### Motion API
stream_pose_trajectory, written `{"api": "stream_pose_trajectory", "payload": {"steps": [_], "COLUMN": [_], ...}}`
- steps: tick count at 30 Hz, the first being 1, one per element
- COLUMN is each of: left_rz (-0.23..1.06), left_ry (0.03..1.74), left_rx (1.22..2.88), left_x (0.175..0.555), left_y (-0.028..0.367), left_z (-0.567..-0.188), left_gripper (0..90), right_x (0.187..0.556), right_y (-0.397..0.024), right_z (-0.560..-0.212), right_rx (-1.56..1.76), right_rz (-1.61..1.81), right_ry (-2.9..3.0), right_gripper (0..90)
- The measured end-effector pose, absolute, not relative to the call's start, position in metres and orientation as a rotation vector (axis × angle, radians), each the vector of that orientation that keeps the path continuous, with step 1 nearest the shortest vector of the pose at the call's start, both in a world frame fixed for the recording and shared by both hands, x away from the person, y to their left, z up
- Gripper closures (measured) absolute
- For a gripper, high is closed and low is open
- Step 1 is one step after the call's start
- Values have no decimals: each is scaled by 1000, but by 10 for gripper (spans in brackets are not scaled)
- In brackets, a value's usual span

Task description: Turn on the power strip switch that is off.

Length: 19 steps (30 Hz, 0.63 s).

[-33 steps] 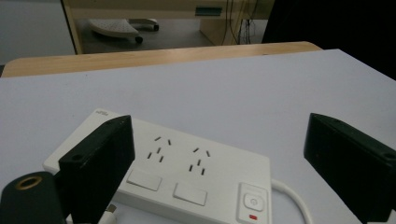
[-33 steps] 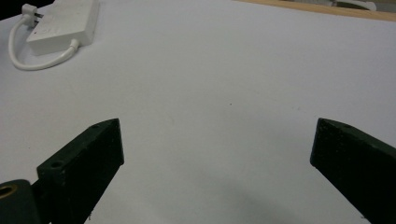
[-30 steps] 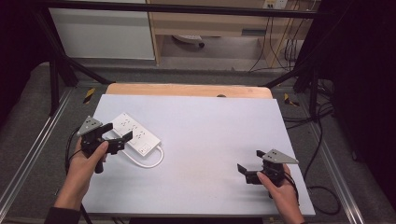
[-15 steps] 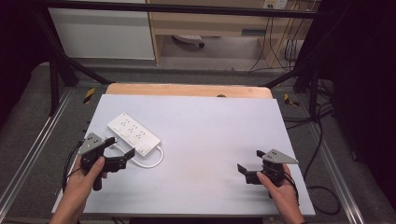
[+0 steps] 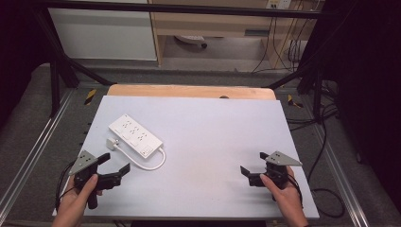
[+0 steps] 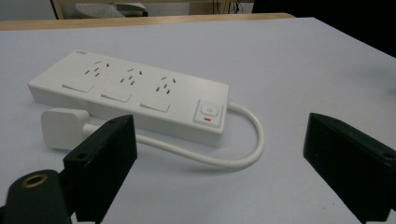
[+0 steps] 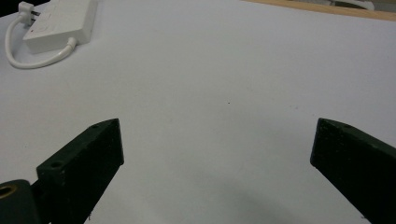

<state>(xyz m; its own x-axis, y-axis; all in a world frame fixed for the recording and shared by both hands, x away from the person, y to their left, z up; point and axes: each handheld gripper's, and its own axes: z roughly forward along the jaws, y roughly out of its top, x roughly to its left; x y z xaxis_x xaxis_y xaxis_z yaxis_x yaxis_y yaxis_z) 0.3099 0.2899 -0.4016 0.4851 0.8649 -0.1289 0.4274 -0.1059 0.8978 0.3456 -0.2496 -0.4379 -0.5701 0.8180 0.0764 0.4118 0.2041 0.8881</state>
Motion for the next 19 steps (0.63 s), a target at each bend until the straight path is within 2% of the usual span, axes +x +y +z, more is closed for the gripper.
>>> {"api": "stream_pose_trajectory", "payload": {"steps": [12, 14, 19], "left_rz": [530, 538, 540], "left_ry": [1086, 1067, 1061], "left_rx": [1834, 1889, 1904], "left_x": [298, 297, 298], "left_y": [280, 276, 269], "left_z": [-429, -433, -433], "left_gripper": [97, 96, 95], "right_x": [348, 351, 362], "right_y": [-252, -254, -255], "right_z": [-441, -445, -458], "right_rx": [1180, 1237, 1340], "right_rz": [1268, 1214, 1076], "right_ry": [2067, 2055, 2065], "right_gripper": [31, 29, 25]}}
